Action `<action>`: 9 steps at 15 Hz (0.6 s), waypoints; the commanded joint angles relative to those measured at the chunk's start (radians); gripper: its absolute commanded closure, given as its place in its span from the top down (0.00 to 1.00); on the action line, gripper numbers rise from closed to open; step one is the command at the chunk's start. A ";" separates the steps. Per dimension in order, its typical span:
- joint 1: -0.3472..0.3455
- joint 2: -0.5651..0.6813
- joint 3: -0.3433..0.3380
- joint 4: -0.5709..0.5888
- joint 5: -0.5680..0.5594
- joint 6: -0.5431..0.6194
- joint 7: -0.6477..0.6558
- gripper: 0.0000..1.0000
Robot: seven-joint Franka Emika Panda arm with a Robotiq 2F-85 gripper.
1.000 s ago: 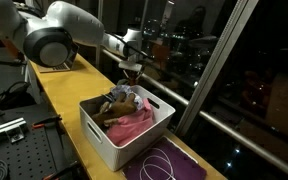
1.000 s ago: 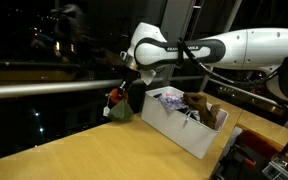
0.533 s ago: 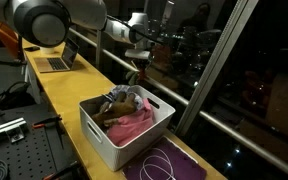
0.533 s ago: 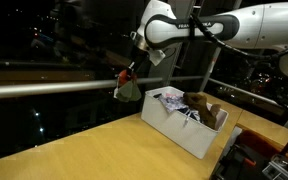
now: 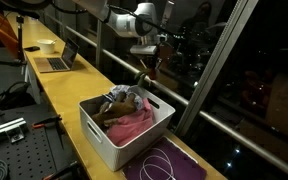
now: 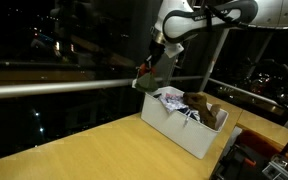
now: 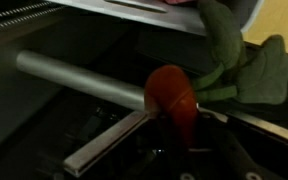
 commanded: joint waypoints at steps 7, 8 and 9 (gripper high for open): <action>-0.073 -0.394 -0.031 -0.526 -0.062 0.030 0.131 0.05; -0.087 -0.431 -0.028 -0.578 -0.059 0.035 0.124 0.05; -0.100 -0.465 -0.024 -0.629 -0.054 0.039 0.119 0.05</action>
